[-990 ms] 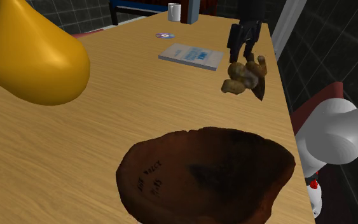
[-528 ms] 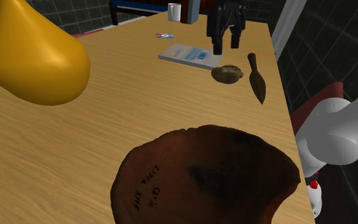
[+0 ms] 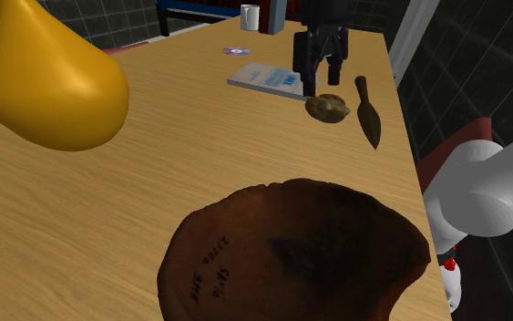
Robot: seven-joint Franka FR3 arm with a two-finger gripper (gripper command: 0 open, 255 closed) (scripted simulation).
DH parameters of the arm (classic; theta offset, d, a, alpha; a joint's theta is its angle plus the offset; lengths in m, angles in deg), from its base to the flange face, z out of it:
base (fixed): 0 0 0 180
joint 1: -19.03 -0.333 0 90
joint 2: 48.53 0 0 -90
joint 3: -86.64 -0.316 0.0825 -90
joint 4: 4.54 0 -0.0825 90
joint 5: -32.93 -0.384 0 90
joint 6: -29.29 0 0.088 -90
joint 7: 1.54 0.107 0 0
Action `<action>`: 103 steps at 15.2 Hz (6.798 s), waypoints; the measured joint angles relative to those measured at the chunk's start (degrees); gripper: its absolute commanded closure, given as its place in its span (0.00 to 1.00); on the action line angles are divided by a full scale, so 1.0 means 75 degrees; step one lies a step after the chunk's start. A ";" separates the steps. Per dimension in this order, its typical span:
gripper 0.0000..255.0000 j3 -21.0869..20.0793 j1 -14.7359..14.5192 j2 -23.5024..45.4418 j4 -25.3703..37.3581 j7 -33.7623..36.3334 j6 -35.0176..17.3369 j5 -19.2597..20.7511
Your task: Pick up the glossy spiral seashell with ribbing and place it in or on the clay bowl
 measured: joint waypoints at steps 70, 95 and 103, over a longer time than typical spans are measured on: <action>1.00 -0.0334 0.1023 0.1599 0.1903 0.2491 0.1557 0.2216; 0.00 0.1047 0.0514 -0.3169 -0.4089 0.0595 -0.4064 -0.0584; 1.00 0.1044 0.0513 -0.3173 -0.4106 0.0594 -0.4086 -0.0589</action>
